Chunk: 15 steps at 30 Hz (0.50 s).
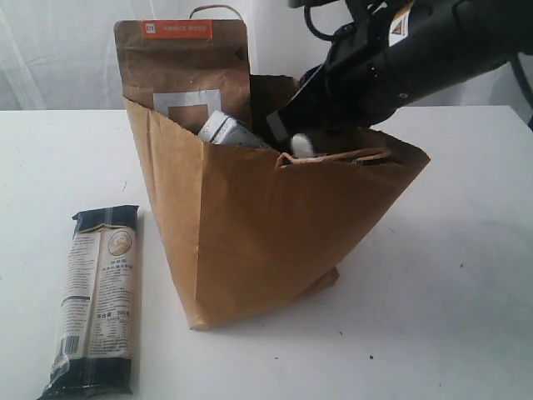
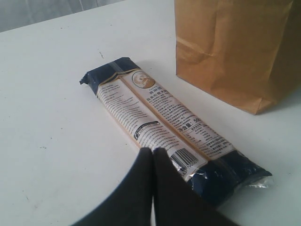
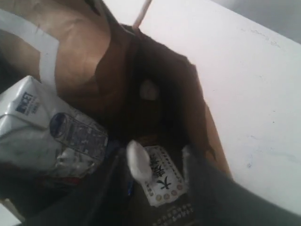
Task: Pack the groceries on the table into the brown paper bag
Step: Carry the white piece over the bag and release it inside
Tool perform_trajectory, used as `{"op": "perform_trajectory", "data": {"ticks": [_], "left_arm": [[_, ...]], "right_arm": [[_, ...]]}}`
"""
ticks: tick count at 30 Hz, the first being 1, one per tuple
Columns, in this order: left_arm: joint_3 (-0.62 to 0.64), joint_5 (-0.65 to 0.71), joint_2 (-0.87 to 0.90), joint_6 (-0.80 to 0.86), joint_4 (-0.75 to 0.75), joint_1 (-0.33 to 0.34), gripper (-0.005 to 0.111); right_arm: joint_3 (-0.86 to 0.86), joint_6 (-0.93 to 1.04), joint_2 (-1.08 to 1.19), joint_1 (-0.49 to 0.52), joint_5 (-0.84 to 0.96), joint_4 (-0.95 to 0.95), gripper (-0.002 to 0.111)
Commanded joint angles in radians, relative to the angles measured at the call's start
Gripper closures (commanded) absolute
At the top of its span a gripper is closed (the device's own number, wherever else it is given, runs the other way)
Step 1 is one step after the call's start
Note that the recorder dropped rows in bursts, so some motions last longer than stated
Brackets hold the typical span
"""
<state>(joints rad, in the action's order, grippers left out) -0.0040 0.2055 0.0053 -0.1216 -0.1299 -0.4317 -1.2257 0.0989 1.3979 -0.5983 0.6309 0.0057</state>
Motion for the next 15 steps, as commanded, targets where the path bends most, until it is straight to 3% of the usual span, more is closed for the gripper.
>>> {"op": "perform_trajectory", "data": {"ticks": [1,6,15], "left_arm": [[0.004,-0.002,-0.005,-0.009,-0.002,0.002,0.107],[0.004,-0.002,-0.005,-0.009,-0.002,0.002,0.107],[0.004,-0.002,-0.005,-0.009,-0.002,0.002,0.107]], "right_arm": [[-0.012,0.012,-0.009,-0.003,-0.061,0.002,0.045],[-0.01,0.008,-0.069,-0.003,-0.078,-0.006,0.051],[0.209,-0.112,-0.357,-0.003,-0.258,-0.061,0.081]]}}
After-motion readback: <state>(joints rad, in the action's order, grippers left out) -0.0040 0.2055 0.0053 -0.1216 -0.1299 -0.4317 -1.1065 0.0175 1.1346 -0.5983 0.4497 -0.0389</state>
